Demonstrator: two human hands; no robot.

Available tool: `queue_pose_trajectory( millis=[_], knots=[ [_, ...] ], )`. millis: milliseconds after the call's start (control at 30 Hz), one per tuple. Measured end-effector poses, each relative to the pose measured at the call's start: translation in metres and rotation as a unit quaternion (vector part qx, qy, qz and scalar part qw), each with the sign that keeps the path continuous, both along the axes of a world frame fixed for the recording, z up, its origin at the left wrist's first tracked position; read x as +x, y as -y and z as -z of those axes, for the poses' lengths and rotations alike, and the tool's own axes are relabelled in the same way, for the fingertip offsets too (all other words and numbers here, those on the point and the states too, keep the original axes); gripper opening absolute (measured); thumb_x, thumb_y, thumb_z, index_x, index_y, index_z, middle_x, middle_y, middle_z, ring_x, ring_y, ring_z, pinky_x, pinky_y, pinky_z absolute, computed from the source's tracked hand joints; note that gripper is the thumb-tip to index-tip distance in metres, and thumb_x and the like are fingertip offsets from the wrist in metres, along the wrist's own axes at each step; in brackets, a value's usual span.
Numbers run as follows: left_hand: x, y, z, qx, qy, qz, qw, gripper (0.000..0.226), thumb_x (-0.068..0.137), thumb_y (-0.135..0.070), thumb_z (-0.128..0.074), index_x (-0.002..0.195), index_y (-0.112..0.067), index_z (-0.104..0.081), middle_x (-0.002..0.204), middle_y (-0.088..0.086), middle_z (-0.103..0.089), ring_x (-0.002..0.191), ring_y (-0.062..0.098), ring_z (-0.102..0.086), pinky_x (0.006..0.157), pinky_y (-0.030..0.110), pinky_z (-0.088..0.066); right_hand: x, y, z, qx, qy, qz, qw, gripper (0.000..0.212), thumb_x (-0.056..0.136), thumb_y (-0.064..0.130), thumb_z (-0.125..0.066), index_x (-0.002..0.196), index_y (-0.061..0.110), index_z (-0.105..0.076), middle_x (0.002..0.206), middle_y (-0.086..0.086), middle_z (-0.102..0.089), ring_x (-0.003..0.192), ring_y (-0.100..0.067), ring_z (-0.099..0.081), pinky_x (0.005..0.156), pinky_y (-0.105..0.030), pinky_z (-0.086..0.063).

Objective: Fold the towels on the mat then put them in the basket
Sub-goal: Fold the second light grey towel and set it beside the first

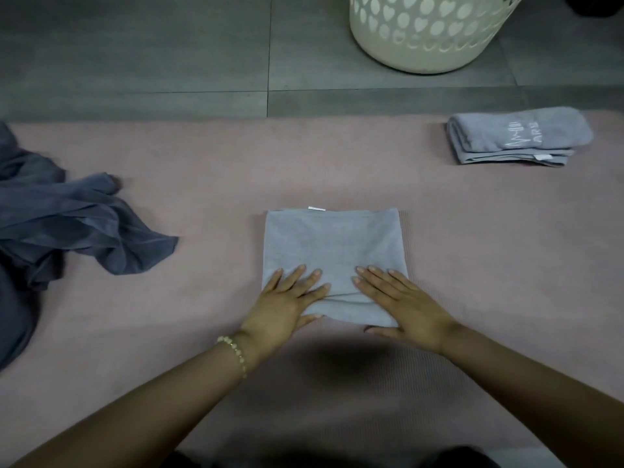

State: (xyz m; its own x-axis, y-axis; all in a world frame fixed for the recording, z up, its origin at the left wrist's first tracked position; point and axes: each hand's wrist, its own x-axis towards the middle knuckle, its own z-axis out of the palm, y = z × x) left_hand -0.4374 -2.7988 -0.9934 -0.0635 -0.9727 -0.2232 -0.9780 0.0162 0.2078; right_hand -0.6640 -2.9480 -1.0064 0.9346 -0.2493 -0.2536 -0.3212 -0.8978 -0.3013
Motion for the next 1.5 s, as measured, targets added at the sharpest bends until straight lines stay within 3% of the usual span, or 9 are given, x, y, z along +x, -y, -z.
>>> queue_pose_trajectory(
  millis=[100,267,433,733,900,1000,1100,1300,1500],
  knots=[
    [0.006,0.014,-0.028,0.078,-0.119,-0.055,0.988,0.072,0.088,-0.062,-0.007,0.134,-0.030,-0.051,0.148,-0.004,-0.041,0.139,0.015,-0.033,0.115,0.031,-0.026,-0.002,0.005,-0.005,0.086,0.014,0.017,0.996,0.076,0.087,0.071,-0.022,0.149,0.029,-0.012,0.157,0.011,-0.005,0.144,0.001,0.004,0.117,-0.019,0.004],
    [0.044,0.009,-0.048,0.133,-0.172,-0.060,0.974,0.086,0.077,-0.082,-0.002,0.117,-0.038,-0.063,0.126,-0.013,-0.060,0.119,0.008,-0.052,0.104,0.024,-0.036,-0.009,0.019,-0.016,0.170,0.040,0.045,0.984,0.087,0.080,0.081,-0.012,0.140,0.025,-0.042,0.148,0.019,-0.026,0.136,0.011,-0.012,0.116,-0.016,-0.013],
    [0.017,-0.017,-0.012,0.066,-0.049,0.018,0.996,0.085,0.074,-0.085,-0.010,0.147,-0.043,0.003,0.156,-0.013,0.010,0.144,0.012,0.015,0.116,0.033,0.015,-0.010,0.006,-0.020,0.070,-0.049,-0.037,0.996,0.080,0.078,0.080,-0.021,0.147,0.043,-0.003,0.156,0.017,0.012,0.143,0.001,0.015,0.117,-0.022,0.010],
    [0.010,-0.019,0.025,-0.079,0.043,0.041,0.995,0.072,0.084,-0.054,-0.036,0.149,-0.027,-0.022,0.158,-0.002,-0.018,0.138,0.031,-0.029,0.112,0.048,-0.017,-0.004,0.006,-0.007,-0.013,0.031,-0.014,0.999,0.061,0.089,0.051,-0.036,0.142,0.021,-0.039,0.149,0.000,-0.038,0.138,-0.015,-0.032,0.115,-0.032,-0.024],
    [0.018,0.000,-0.029,0.021,-0.144,-0.038,0.989,0.081,0.082,-0.074,-0.012,0.132,-0.026,-0.054,0.138,-0.015,-0.045,0.131,0.007,-0.039,0.107,0.022,-0.031,0.013,0.016,-0.053,0.239,-0.033,0.089,0.966,0.038,0.094,0.036,-0.052,0.126,0.017,-0.060,0.126,0.013,-0.057,0.119,0.001,-0.047,0.105,-0.014,-0.034],
    [0.044,0.019,-0.065,0.220,-0.290,-0.064,0.929,0.055,0.080,-0.063,-0.036,0.096,-0.021,-0.068,0.101,-0.011,-0.067,0.092,-0.002,-0.058,0.082,0.011,-0.040,0.029,0.029,-0.083,0.386,-0.132,0.131,0.903,0.023,0.089,0.040,-0.059,0.083,0.019,-0.066,0.082,0.011,-0.062,0.080,-0.003,-0.058,0.080,-0.022,-0.048],
    [0.073,0.036,-0.079,0.313,-0.354,-0.119,0.873,0.050,0.071,-0.068,-0.053,0.074,-0.021,-0.069,0.078,-0.014,-0.066,0.073,-0.003,-0.058,0.072,0.010,-0.044,0.043,0.047,-0.090,0.474,-0.176,0.201,0.839,0.014,0.083,0.039,-0.067,0.082,0.026,-0.071,0.081,0.016,-0.069,0.080,0.000,-0.065,0.077,-0.017,-0.050],
    [0.067,0.024,-0.053,0.157,-0.593,-0.365,0.701,0.047,0.083,-0.054,-0.052,0.115,-0.022,-0.066,0.106,-0.010,-0.071,0.098,0.003,-0.065,0.073,0.013,-0.051,0.054,0.070,-0.065,0.542,-0.082,0.381,0.745,0.043,0.063,0.035,-0.077,0.103,0.018,-0.072,0.096,0.005,-0.074,0.091,-0.009,-0.067,0.076,-0.022,-0.050],
    [0.041,0.016,-0.027,-0.038,-0.541,-0.518,0.661,0.021,0.088,-0.031,-0.062,0.100,-0.013,-0.065,0.088,-0.002,-0.069,0.075,0.008,-0.063,0.056,0.015,-0.051,0.042,0.053,-0.048,0.533,0.038,0.455,0.713,0.024,0.085,0.027,-0.067,0.104,0.015,-0.071,0.097,0.002,-0.073,0.090,-0.012,-0.068,0.067,-0.018,-0.051]
  ],
)
